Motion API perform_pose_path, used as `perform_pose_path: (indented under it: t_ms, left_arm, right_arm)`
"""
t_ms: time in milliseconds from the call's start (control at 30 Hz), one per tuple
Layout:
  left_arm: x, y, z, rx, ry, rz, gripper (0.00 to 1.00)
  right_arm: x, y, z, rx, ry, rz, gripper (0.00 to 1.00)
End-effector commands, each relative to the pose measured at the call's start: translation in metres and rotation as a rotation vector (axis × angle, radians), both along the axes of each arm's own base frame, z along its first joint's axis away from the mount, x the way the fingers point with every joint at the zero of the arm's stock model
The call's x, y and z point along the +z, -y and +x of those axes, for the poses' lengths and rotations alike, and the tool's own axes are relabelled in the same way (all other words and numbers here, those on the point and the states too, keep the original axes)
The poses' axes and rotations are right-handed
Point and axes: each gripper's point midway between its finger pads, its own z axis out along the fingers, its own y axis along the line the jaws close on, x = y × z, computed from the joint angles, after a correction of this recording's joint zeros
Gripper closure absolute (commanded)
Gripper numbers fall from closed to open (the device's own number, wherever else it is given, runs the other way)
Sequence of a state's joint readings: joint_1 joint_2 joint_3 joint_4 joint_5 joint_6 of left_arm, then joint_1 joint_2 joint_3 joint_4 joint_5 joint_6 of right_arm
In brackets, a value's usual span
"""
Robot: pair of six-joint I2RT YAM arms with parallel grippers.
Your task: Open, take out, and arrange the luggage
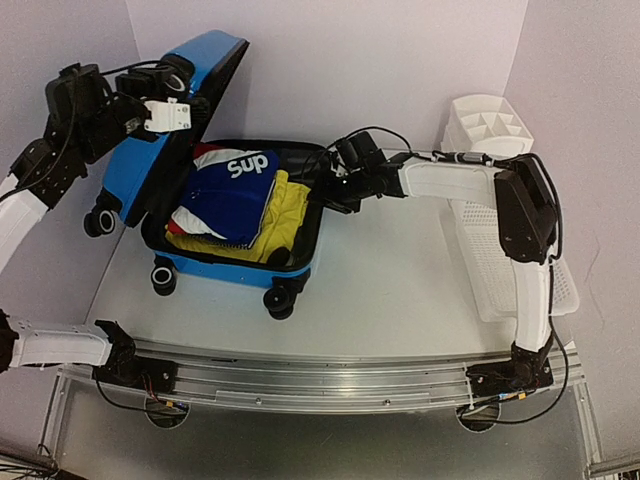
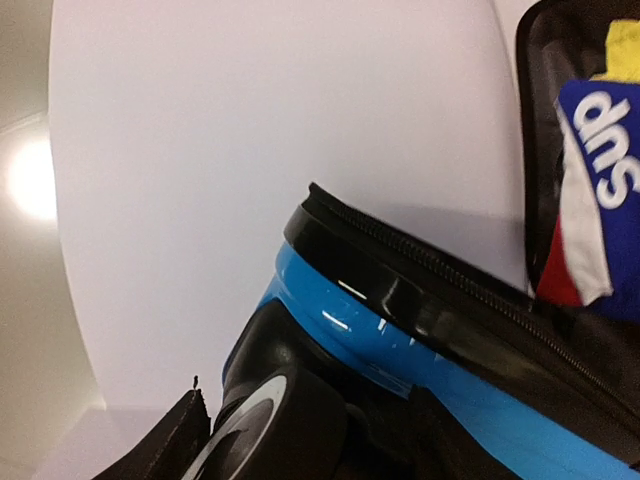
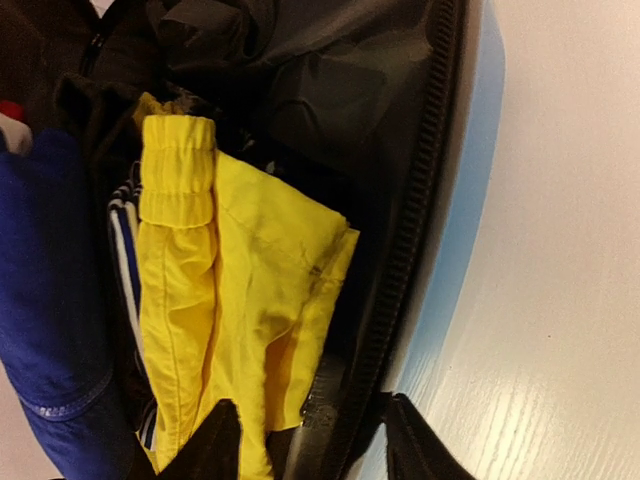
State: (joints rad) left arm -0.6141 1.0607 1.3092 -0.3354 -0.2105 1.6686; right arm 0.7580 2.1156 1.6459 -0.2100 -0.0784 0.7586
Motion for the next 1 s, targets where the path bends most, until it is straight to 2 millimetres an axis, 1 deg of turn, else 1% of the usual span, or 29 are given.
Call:
perform_pose_path:
  t_ms: [0, 67, 100, 200, 300, 367, 433, 500, 600, 700, 767, 867, 933, 967]
  left_arm:
    - [0.028, -0.086, 0.012, 0.304, 0.091, -0.116, 1.0]
    - [0.032, -0.106, 0.015, 0.358, 0.106, -0.15, 1.0]
    - [0.033, -0.118, 0.019, 0.391, 0.109, -0.165, 1.0]
    - [0.036, -0.149, 0.031, 0.484, 0.144, -0.194, 1.0]
    - [0.038, -0.174, 0.042, 0.557, 0.18, -0.189, 1.0]
    - [0.042, -0.184, 0.045, 0.589, 0.219, -0.17, 1.0]
    - [0.05, -0.198, 0.047, 0.649, 0.263, -0.162, 1.0]
    - [0.054, -0.216, 0.048, 0.71, 0.267, -0.176, 1.0]
    - [0.043, -0.236, 0.048, 0.781, 0.209, -0.197, 1.0]
    - [0.035, -0.248, 0.048, 0.846, 0.181, -0.194, 1.0]
    - [0.028, -0.264, 0.044, 0.909, 0.152, -0.206, 1.0]
    - [0.014, -0.278, 0.042, 0.975, 0.094, -0.224, 0.99]
    - [0.004, -0.287, 0.04, 1.013, 0.062, -0.219, 0.97]
    - [0.0, -0.292, 0.038, 1.032, 0.05, -0.216, 0.93]
  right_arm:
    - [-0.01, -0.02, 0.009, 0.013, 0.0, 0.009, 0.64]
    - [-0.008, -0.035, 0.01, 0.041, -0.012, 0.044, 0.69]
    - [-0.012, -0.042, 0.011, 0.058, -0.019, 0.053, 0.7]
    - [-0.003, -0.06, 0.018, 0.072, 0.007, 0.083, 0.72]
    - [0.0, -0.062, 0.03, 0.039, 0.038, 0.08, 0.72]
    - [-0.001, -0.064, 0.037, 0.024, 0.055, 0.078, 0.72]
    - [-0.002, -0.07, 0.041, 0.027, 0.063, 0.087, 0.72]
    - [-0.005, -0.075, 0.046, 0.027, 0.064, 0.098, 0.72]
    - [-0.006, -0.08, 0.051, 0.025, 0.077, 0.106, 0.73]
    - [0.0, -0.082, 0.061, 0.033, 0.11, 0.114, 0.73]
    - [0.001, -0.081, 0.068, 0.029, 0.124, 0.117, 0.73]
    - [0.0, -0.075, 0.08, 0.02, 0.129, 0.122, 0.73]
    - [0.0, -0.072, 0.086, 0.021, 0.137, 0.122, 0.73]
    - [0.002, -0.071, 0.087, 0.024, 0.144, 0.12, 0.73]
